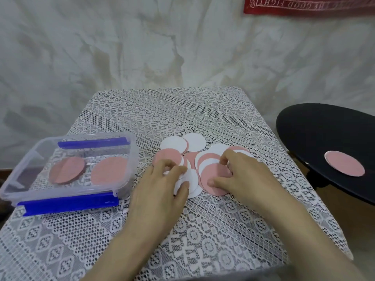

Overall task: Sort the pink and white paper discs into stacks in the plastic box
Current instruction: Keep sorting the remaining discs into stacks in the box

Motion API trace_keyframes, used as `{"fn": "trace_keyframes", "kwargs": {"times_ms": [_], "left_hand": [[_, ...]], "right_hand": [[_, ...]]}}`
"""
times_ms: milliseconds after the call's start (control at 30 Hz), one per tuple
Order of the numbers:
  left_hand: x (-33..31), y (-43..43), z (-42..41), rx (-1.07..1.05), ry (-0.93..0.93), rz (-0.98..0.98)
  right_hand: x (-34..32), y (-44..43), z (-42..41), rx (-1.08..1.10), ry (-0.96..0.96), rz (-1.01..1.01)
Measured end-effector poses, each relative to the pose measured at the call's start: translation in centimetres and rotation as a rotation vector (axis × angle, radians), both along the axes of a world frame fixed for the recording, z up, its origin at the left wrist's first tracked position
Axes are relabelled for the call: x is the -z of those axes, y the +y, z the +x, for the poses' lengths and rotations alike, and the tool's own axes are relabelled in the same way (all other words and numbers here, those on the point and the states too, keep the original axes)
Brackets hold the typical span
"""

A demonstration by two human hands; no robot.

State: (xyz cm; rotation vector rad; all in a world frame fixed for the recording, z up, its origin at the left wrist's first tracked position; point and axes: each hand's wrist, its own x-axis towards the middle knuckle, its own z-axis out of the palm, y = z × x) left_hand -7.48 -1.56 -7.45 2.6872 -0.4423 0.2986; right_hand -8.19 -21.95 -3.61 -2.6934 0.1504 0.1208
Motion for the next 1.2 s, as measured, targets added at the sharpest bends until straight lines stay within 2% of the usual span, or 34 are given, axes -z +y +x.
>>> {"fn": "trace_keyframes", "kwargs": {"times_ms": [300,500,767,967,1200], "left_hand": [[-0.3,0.1,1.0,0.035,0.027,-0.185],[-1.2,-0.2,-0.5,0.095,0.099,-0.383],[-1.1,0.5,-0.8,0.129,0.202,-0.541],[-0.8,0.9,-0.1,0.123,0.286,-0.667],[-0.7,1.2,0.6,0.080,0.309,-0.739]], "right_hand": [[0.7,-1.1,0.4,-0.067,-0.069,0.123],[1.7,-0.9,-0.3,-0.190,-0.074,0.431],[1.6,0.7,-0.7,-0.244,0.040,0.610],[1.1,1.6,-0.2,-0.237,0.031,0.770],[1.5,0.8,0.4,-0.172,-0.113,0.638]]}}
